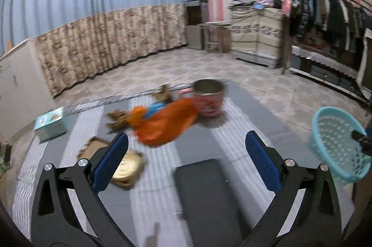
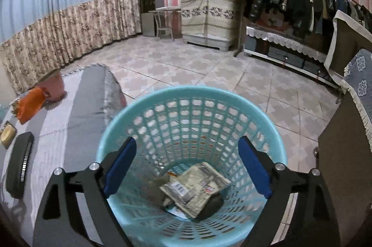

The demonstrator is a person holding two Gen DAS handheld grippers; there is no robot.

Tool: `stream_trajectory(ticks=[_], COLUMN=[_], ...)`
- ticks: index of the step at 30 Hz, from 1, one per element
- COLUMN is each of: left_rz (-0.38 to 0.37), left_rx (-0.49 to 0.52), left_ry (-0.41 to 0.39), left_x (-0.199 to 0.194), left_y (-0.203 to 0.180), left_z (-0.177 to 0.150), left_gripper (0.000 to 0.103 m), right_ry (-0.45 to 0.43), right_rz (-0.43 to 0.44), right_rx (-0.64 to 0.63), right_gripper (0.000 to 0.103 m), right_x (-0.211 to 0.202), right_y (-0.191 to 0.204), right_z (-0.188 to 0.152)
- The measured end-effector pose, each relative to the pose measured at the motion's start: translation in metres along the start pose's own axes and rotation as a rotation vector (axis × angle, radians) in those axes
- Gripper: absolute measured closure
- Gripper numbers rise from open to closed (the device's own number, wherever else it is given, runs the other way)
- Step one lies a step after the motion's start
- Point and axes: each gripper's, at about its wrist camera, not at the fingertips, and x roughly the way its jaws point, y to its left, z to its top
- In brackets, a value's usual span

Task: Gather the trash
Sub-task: 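Move the left tool to the cream round lid on the tray and grasp it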

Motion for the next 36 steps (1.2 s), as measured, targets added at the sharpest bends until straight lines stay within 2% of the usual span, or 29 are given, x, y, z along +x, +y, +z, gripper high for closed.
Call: stream_trajectory(ticks=[5, 8, 11, 13, 19, 31, 36], left_rz=[0.071, 0.083, 0.082, 0.063, 0.05, 0.013, 0.029], left_rx=[-0.047, -0.067, -0.079, -0.089, -0.1, -0.119, -0.157], left_ry=[0.058, 0.112, 0.157, 0.185, 0.268, 0.291, 0.286], left_x=[0.021, 0.042, 0.061, 0.074, 0.103, 0.104, 0.106], left_y=[0.062, 0.091, 0.105, 0.11, 0.113, 0.11, 0.122], left_z=[-0.013, -0.024, -0.032, -0.036, -0.044, -0.048, -0.046], left_gripper=[0.006, 0.006, 0.008, 0.008, 0.02, 0.02, 0.02], right_ry=[-0.032, -0.046, -0.042, -0.028, -0.009, 0.002, 0.005], right_rz=[0.074, 0.091, 0.106, 0.121, 0.116, 0.127, 0.127], right_rx=[0.017, -0.017, -0.041, -0.057, -0.085, -0.113, -0.141], right_gripper=[0.015, 0.015, 0.015, 0.015, 0.015, 0.015, 0.016], right_x=[-0.013, -0.016, -0.015, -0.012, -0.007, -0.007, -0.007], right_y=[0.024, 0.045, 0.061, 0.07, 0.08, 0.091, 0.097], right_z=[-0.001, -0.003, -0.006, -0.009, -0.012, -0.014, -0.015])
